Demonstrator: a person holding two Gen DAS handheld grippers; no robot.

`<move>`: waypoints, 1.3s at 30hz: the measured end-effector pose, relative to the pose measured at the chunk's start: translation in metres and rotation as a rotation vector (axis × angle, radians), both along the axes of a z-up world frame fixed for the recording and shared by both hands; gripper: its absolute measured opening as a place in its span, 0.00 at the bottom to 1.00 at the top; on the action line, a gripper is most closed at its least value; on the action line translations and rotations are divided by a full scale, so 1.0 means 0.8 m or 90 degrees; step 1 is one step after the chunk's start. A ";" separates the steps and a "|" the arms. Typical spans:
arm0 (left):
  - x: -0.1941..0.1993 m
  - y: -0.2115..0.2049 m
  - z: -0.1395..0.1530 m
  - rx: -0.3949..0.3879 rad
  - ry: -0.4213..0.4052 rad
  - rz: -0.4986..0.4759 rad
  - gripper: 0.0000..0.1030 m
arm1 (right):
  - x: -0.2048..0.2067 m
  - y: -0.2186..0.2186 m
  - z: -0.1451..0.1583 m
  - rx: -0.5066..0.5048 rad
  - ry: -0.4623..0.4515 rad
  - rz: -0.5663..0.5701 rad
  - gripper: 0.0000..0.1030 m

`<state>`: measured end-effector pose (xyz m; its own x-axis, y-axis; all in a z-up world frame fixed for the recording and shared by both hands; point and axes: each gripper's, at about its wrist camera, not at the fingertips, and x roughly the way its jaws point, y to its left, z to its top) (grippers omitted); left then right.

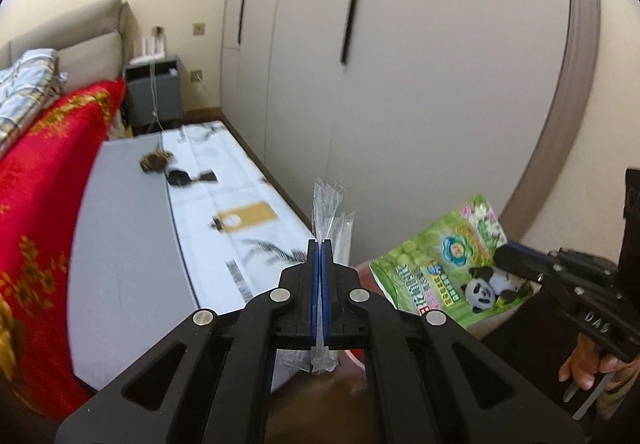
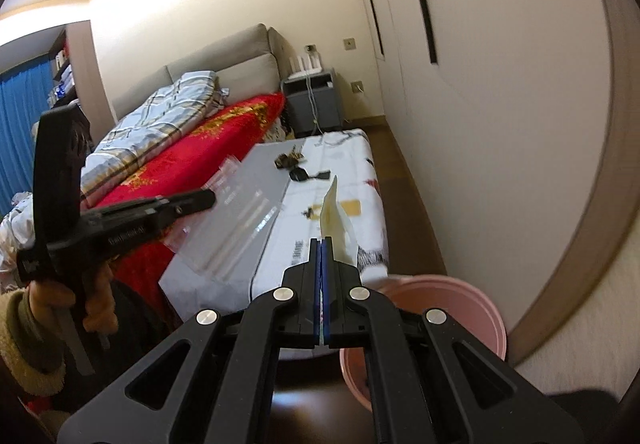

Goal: Collect trash
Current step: 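Carry the wrapper and green packet over the pink bin with both grippers, then open both grippers over the bin to drop wrapper and packet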

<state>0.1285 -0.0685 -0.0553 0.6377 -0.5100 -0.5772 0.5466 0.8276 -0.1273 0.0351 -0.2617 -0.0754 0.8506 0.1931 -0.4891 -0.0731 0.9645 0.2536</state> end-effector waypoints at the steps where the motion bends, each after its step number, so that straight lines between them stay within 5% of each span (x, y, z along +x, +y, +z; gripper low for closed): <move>1: 0.000 -0.004 -0.006 0.006 0.003 -0.002 0.01 | -0.003 -0.003 -0.007 0.005 0.004 -0.006 0.01; 34: 0.022 -0.134 -0.060 0.035 0.051 -0.089 0.01 | 0.040 -0.086 -0.088 0.011 0.112 -0.190 0.05; 37: 0.027 -0.143 -0.065 0.035 0.060 -0.094 0.01 | 0.037 -0.096 -0.089 0.018 0.121 -0.227 0.35; 39: 0.029 -0.151 -0.069 0.035 0.067 -0.102 0.01 | 0.032 -0.099 -0.086 0.009 0.110 -0.253 0.45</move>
